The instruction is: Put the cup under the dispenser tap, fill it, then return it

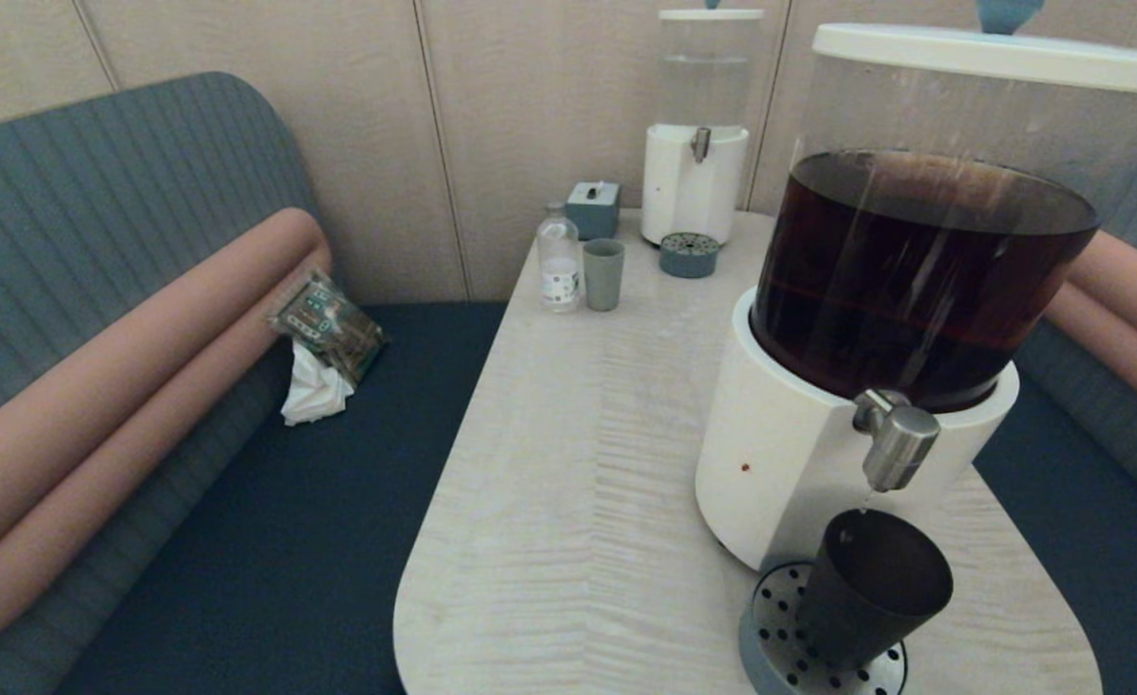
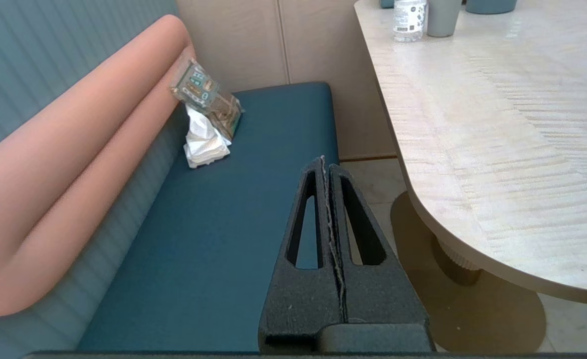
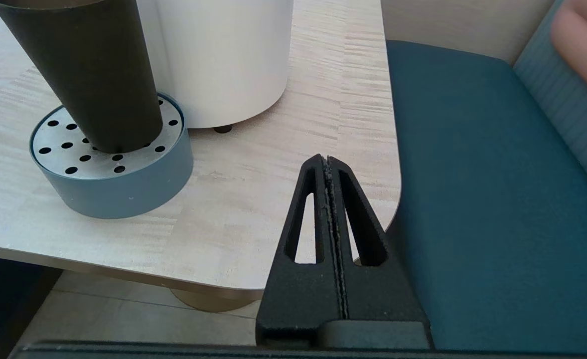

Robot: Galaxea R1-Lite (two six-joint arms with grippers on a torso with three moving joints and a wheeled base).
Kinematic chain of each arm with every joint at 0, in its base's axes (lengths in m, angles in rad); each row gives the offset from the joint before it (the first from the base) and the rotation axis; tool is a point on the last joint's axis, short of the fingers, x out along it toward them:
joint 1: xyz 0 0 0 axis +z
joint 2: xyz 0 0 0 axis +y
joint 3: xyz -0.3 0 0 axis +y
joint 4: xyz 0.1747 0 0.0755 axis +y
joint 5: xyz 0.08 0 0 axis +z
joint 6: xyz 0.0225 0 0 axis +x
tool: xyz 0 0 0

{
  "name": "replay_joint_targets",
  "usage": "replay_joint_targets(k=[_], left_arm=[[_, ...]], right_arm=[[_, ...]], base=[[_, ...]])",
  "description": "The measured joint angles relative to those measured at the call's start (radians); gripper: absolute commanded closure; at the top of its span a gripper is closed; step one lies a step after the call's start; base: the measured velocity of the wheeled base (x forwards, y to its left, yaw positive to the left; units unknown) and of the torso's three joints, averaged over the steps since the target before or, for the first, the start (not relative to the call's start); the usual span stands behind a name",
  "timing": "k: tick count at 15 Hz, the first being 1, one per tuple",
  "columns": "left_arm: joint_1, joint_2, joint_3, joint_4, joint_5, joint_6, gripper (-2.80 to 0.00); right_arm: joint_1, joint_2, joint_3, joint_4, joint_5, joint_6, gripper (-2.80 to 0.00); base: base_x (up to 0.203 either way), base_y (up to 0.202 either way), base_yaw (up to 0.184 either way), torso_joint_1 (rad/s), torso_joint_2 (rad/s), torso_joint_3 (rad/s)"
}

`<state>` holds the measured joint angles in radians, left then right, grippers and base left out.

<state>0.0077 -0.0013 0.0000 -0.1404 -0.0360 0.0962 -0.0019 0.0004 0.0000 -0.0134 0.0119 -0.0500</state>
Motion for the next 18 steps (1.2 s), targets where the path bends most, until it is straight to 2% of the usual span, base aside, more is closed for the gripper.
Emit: replay_joint_targets(k=[6,9,13,16,18], left_arm=[[0.0,0.0,0.0,0.002,0.009,-0.005,0.0],[0.0,0.002,-0.019,0.043,0.0,-0.008,0.0],[-0.001,0.099,-0.276,0.178,-0.037,-0.019,0.0],[-0.003,0.33,-0.516,0.213,-0.103,-0.035,0.0],[-0.004,0.522,-0.675,0.224,-0.176,-0.041,0.0]], right_arm=[[0.0,0.0,0.0,0.0,0.0,0.0,0.0],[0.0,0.0,0.0,0.0,0.0,0.0,0.0],[0.0,0.0,0.0,0.0,0.0,0.0,0.0],[0.0,0.0,0.0,0.0,0.0,0.0,0.0],[0.0,0.0,0.0,0.0,0.0,0.0,0.0]], base=[[0.0,0.0,0.0,0.0,0.0,0.0],[0.0,0.0,0.0,0.0,0.0,0.0],[0.0,0.0,0.0,0.0,0.0,0.0],[0.0,0.0,0.0,0.0,0.0,0.0],[0.0,0.0,0.0,0.0,0.0,0.0]])
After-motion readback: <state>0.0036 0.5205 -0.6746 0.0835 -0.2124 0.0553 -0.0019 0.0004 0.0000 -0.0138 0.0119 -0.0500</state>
